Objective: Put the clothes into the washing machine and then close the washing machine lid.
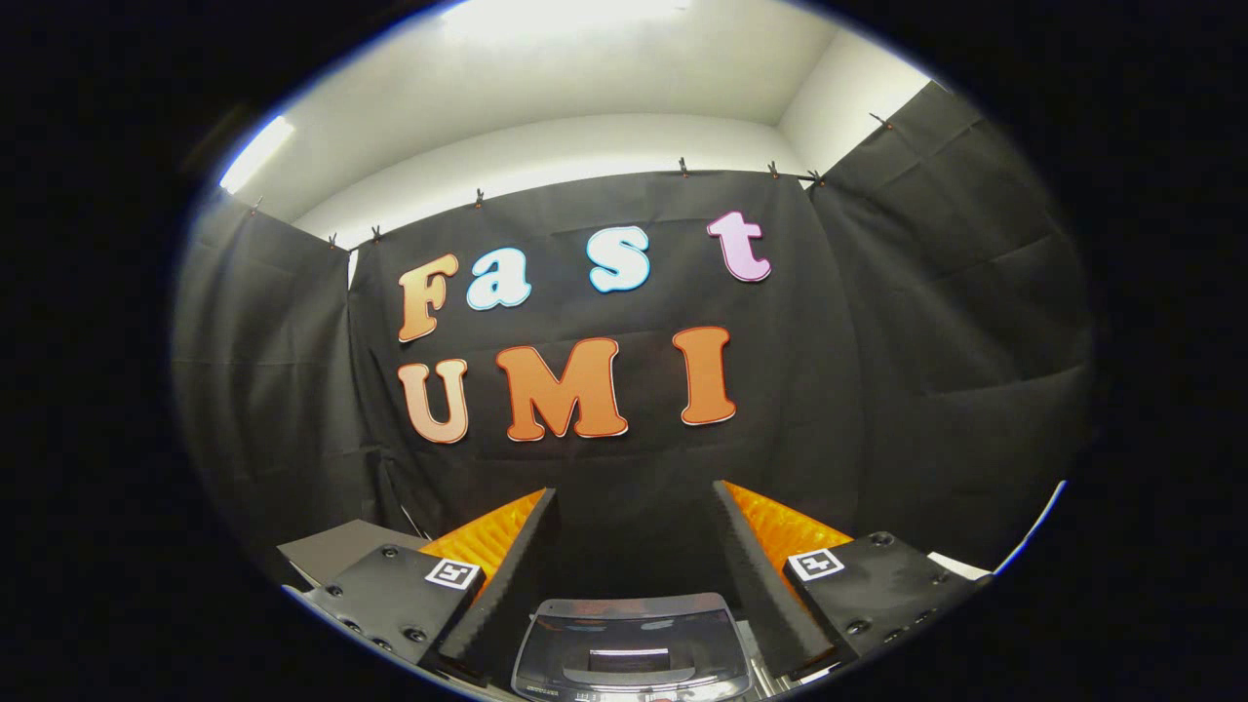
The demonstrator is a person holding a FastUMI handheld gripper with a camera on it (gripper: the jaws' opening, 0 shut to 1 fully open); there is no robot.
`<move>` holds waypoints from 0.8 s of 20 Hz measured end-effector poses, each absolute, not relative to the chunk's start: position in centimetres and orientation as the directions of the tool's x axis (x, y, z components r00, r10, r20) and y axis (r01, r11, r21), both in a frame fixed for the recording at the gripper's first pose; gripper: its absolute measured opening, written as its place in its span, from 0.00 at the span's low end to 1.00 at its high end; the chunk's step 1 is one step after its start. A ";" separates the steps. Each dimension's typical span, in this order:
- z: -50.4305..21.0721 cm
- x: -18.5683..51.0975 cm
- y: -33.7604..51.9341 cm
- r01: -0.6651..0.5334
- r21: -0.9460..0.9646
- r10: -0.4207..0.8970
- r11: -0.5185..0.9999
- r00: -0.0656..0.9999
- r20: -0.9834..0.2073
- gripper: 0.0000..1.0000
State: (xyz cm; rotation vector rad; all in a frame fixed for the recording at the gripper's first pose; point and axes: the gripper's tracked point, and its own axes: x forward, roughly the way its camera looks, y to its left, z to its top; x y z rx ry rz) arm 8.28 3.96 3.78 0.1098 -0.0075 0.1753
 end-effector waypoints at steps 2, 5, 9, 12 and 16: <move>3.3 8.4 4.0 -0.169 0.112 0.170 0.979 0.985 0.007 0.99; 3.2 8.5 4.1 -0.169 0.118 0.171 0.978 0.985 -0.004 0.99; 3.0 8.5 4.2 -0.171 0.113 0.173 0.979 0.985 -0.007 0.99; 3.3 8.7 4.3 -0.172 0.109 0.173 0.979 0.985 -0.003 0.99; 3.4 9.4 4.3 -0.167 0.105 0.167 0.980 0.986 0.003 0.99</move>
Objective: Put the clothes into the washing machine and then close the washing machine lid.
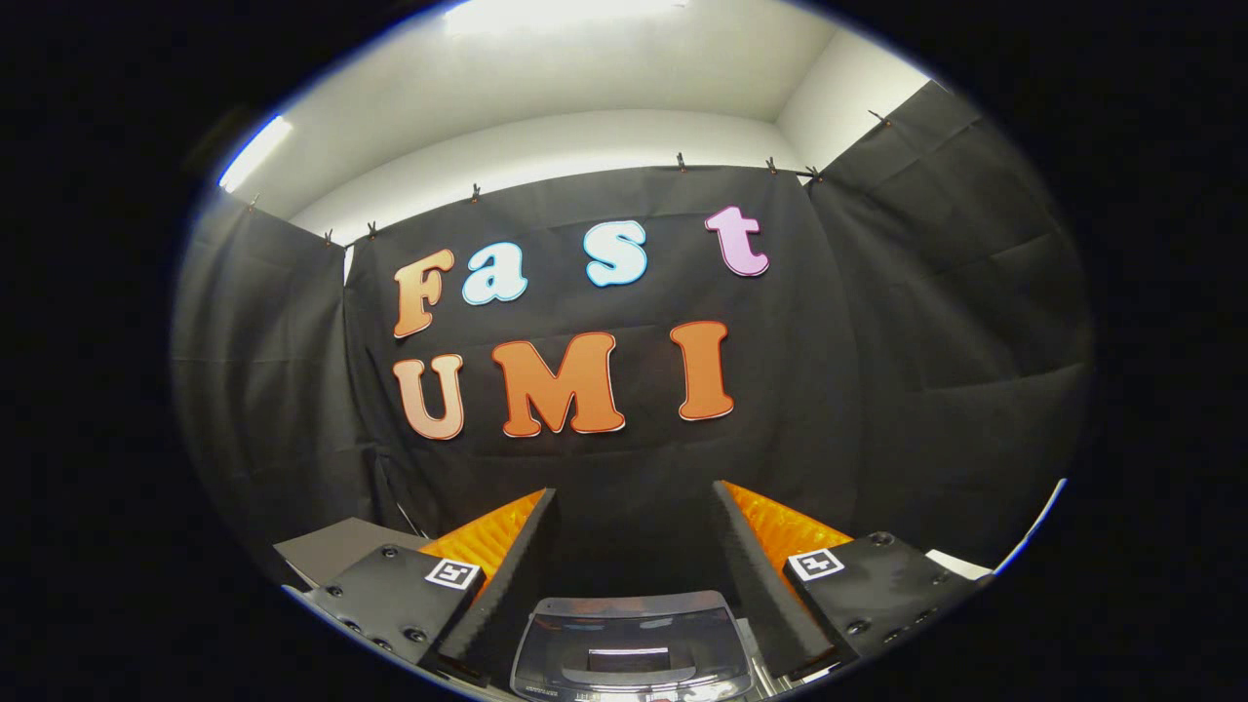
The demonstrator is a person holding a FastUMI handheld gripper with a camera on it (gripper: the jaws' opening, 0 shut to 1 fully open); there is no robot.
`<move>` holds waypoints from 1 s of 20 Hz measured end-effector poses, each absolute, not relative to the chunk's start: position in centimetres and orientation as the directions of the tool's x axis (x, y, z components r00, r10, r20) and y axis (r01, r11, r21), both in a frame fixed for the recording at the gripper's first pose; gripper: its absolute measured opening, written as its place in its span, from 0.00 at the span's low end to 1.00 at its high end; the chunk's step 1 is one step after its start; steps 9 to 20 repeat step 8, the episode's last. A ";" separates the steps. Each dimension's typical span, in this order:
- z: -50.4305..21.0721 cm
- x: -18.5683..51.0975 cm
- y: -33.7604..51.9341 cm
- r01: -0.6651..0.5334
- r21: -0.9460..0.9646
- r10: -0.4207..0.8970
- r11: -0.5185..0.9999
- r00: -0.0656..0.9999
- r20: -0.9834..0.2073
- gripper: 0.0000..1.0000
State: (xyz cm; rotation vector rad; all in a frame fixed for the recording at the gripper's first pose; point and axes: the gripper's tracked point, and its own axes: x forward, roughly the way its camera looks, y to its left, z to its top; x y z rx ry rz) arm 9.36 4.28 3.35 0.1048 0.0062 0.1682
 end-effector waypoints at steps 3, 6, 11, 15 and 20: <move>3.0 9.7 4.5 -0.164 0.100 0.166 0.981 0.986 -0.005 0.99; 2.8 10.0 4.9 -0.164 0.098 0.166 0.982 0.986 -0.012 0.99; 2.8 10.0 5.1 -0.165 0.098 0.167 0.981 0.986 -0.013 0.99; 2.8 10.0 5.1 -0.165 0.098 0.167 0.981 0.986 -0.013 0.99; 2.8 10.0 5.1 -0.165 0.098 0.167 0.981 0.986 -0.013 0.99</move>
